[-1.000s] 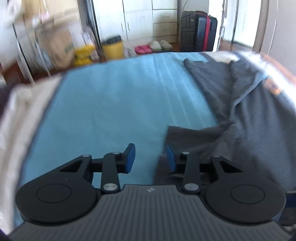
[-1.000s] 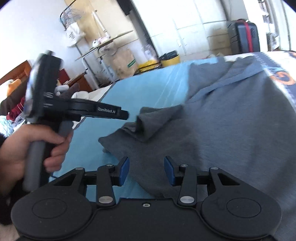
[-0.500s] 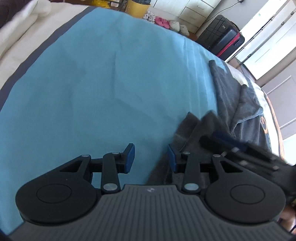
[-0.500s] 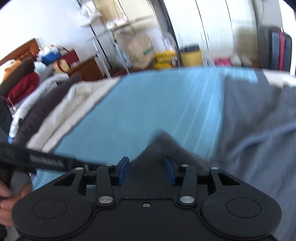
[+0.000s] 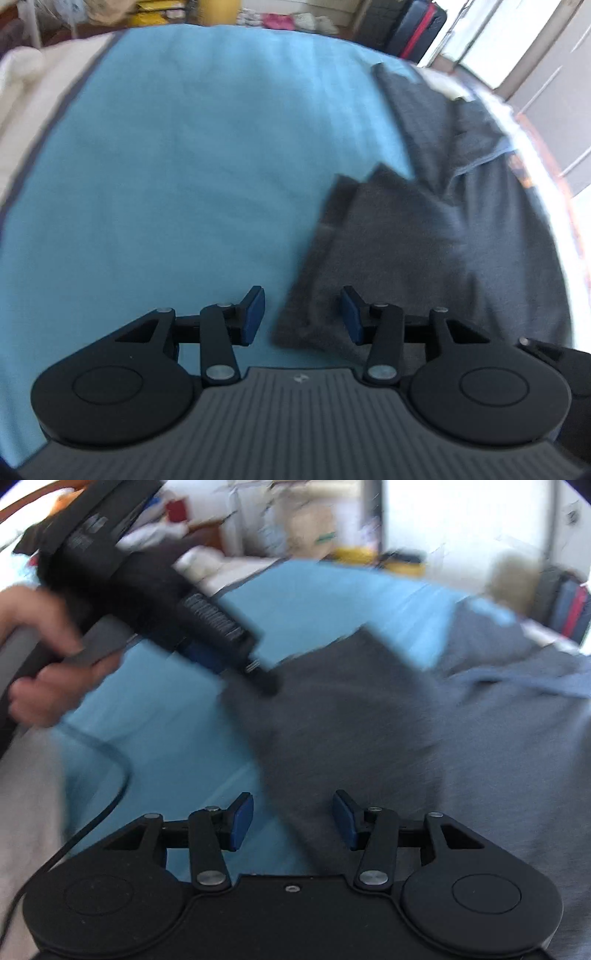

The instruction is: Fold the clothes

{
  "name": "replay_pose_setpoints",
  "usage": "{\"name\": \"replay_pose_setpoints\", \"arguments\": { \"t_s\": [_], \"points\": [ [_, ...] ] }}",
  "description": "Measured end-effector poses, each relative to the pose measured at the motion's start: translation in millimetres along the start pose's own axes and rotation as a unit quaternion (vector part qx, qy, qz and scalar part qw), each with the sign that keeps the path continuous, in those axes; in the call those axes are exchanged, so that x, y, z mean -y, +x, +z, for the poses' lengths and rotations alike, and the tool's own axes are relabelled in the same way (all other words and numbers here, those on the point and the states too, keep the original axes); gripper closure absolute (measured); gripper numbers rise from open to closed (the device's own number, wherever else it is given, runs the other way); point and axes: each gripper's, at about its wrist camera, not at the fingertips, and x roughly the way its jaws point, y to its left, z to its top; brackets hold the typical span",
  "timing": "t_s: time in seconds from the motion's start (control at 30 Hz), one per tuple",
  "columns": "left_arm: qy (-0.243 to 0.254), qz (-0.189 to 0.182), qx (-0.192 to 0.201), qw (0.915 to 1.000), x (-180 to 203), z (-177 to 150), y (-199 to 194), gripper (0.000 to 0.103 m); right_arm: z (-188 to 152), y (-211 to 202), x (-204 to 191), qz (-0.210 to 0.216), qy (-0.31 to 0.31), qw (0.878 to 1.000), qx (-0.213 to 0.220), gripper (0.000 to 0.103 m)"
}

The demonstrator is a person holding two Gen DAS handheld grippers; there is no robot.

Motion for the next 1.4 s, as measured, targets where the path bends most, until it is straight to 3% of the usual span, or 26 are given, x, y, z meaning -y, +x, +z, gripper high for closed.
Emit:
{"name": "replay_pose_setpoints", "arguments": {
  "t_s": [0.1, 0.13, 0.23, 0.3, 0.4, 0.53, 0.63, 0.7, 0.8, 0.9, 1.0, 1.13, 1.23, 1.27, 1.33, 1.4],
  "points": [
    [0.031, 0.068, 0.026, 0.9969, 3.5, -0.4, -5.7, 0.060, 13.4, -21.9, 19.2, 0.054, 0.071, 0.994, 0.061, 0.048],
    [0.023, 0.064, 0.039, 0.9969, 1.1, -0.3, -10.6, 0.063, 18.2, -30.0, 26.2, 0.073, 0.096, 0.989, 0.083, 0.048],
    [-0.004, -0.005, 0.092, 0.9957, -2.9, 4.9, -27.1, 0.063, 32.2, -52.0, 51.1, 0.062, 0.130, 0.982, 0.124, 0.038],
    [0.004, -0.032, 0.126, 0.9915, 4.6, 10.1, -34.5, 0.062, 38.8, -60.0, 72.6, 0.015, 0.139, 0.983, 0.120, 0.037],
    [0.049, -0.064, 0.158, 0.9841, 30.8, 18.9, -37.5, 0.059, 46.3, -63.7, 109.0, -0.011, 0.141, 0.985, 0.095, 0.037],
    [0.146, -0.058, 0.148, 0.9764, 86.6, 29.9, -21.4, 0.059, 44.4, -61.7, 155.0, -0.027, 0.134, 0.989, 0.060, 0.037],
    [0.194, -0.073, 0.122, 0.9707, 125.6, 47.0, 2.4, 0.058, 40.3, -47.5, 189.7, -0.013, 0.172, 0.983, 0.057, 0.037],
    [0.176, -0.109, 0.098, 0.9736, 140.3, 63.9, 24.4, 0.055, 38.5, -32.0, 212.7, 0.001, 0.219, 0.974, 0.054, 0.037],
    [0.127, -0.098, 0.065, 0.9850, 149.8, 86.4, 53.2, 0.055, 42.0, -5.9, 245.9, 0.018, 0.280, 0.959, 0.031, 0.037],
    [0.147, -0.074, 0.083, 0.9829, 157.4, 93.0, 67.5, 0.054, 50.2, 5.1, 270.8, 0.045, 0.308, 0.949, 0.056, 0.036],
    [0.124, -0.067, 0.101, 0.9849, 146.0, 94.4, 76.5, 0.054, 62.3, 14.1, 286.9, 0.028, 0.305, 0.949, 0.070, 0.036],
    [0.106, -0.104, 0.114, 0.9823, 115.0, 88.0, 73.0, 0.054, 67.6, 20.2, 303.8, 0.015, 0.340, 0.934, 0.108, 0.036],
    [0.113, -0.114, 0.138, 0.9773, 102.4, 92.0, 64.3, 0.054, 69.0, 18.7, 314.1, -0.020, 0.357, 0.921, 0.153, 0.036],
    [0.109, -0.119, 0.148, 0.9758, 99.5, 94.3, 62.4, 0.054, 70.5, 18.2, 314.2, -0.033, 0.344, 0.923, 0.171, 0.040],
    [0.089, -0.121, 0.174, 0.9732, 95.4, 100.1, 60.1, 0.056, 81.4, 23.8, 316.3, -0.005, 0.320, 0.933, 0.168, 0.097],
    [0.069, -0.128, 0.197, 0.9697, 93.6, 104.6, 55.6, 0.056, 98.4, 28.3, 315.5, 0.024, 0.300, 0.940, 0.162, 0.097]
  ]
}}
